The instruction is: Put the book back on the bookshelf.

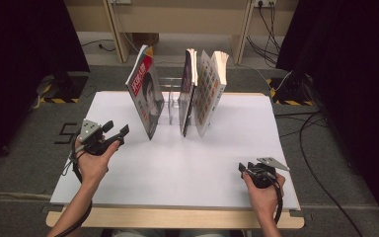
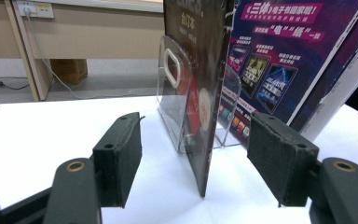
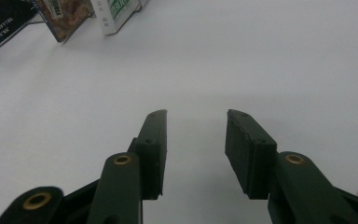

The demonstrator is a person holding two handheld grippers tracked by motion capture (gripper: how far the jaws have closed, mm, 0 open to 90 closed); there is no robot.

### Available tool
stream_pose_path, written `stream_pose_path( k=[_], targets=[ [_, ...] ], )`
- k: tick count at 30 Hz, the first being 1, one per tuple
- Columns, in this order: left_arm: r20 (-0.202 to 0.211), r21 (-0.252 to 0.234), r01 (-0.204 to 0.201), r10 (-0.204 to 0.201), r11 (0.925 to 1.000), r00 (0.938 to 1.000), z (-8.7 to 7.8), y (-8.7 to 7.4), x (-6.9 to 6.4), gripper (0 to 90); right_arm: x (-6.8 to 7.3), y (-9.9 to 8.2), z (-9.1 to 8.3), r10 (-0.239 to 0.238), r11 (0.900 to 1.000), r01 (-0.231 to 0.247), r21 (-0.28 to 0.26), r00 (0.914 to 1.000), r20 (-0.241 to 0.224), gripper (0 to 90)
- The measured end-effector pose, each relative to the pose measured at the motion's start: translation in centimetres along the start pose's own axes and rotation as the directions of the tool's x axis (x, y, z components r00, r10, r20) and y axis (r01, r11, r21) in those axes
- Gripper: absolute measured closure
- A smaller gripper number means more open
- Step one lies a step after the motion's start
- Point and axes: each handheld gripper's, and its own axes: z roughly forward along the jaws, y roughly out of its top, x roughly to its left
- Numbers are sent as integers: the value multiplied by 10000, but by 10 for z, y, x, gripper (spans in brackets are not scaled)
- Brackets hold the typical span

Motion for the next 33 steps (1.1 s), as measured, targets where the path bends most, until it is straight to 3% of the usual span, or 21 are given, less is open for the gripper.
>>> stream_pose_path(
  k=[4,22,33],
  targets=[
    [12,61,2,-2,10000,10000,-3,-4,1,345,0,0,-2,138,9999,-138,25,9999,24,596],
    [-55,435,-167,169,9989,9998,-21,-33,6,341,1,-1,-4,-41,10000,41,-6,9999,151,594],
    [-317,1168,-251,290,9928,9991,-25,-64,22,344,1,-3,-4,97,9999,-98,61,9998,146,594]
  ],
)
